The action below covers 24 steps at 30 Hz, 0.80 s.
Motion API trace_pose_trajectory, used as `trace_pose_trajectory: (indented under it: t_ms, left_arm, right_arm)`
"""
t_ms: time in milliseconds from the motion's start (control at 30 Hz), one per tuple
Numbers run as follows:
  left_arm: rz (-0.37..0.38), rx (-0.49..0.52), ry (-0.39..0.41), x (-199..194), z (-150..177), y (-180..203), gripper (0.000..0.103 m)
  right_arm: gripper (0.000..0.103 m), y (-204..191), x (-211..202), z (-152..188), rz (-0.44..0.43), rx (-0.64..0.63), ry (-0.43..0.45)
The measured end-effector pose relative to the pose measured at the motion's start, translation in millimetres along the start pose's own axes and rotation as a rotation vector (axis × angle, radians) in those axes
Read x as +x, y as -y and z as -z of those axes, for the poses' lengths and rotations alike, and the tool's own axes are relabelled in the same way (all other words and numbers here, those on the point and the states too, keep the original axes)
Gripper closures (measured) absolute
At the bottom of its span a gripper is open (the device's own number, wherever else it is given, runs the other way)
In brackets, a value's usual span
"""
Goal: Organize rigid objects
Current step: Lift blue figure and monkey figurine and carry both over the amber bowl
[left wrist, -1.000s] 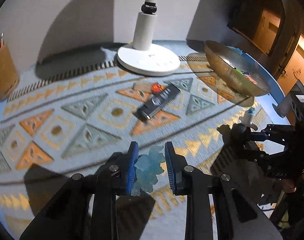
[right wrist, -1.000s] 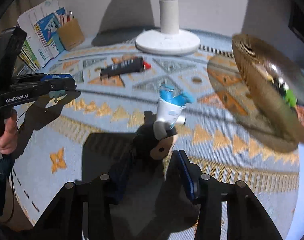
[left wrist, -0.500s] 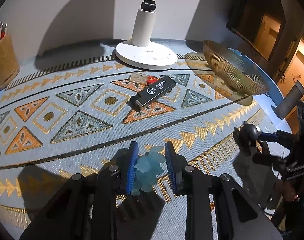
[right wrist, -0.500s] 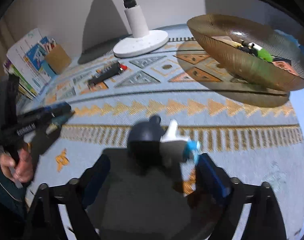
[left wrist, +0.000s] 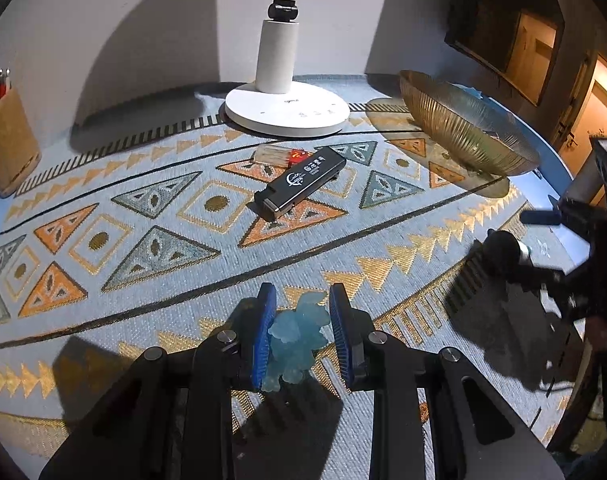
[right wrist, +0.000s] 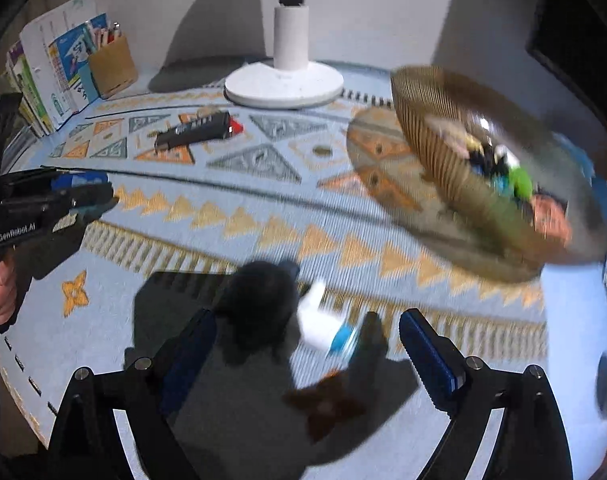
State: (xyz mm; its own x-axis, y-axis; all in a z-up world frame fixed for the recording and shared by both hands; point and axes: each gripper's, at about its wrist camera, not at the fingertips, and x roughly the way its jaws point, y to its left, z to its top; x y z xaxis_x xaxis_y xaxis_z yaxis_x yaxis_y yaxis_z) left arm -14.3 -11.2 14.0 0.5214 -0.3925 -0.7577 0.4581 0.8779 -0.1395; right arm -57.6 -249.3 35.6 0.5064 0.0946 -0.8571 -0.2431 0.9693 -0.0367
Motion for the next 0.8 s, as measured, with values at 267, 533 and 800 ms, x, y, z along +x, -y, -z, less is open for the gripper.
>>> trace_pose_trajectory:
  t_ms: [267,533,800]
  left_arm:
    - [-0.024,0.007,0.0,0.3,0.9,2.0,0.078]
    - [-0.032,0.017,-0.015,3.4,0.3,2.6,0.078]
    - [-0.002,0.022,0.046,-10.7,-0.7,7.9,0.079]
  right_arm:
    - [0.023,5.1,17.7,-12.1,-0.108,0.027,-0.043]
    - [0.039,-19.4,15.0,2.0,-0.088,0.039,-0.038]
    - [0.051,-10.7,1.9,11.4,-0.131,0.148,0.03]
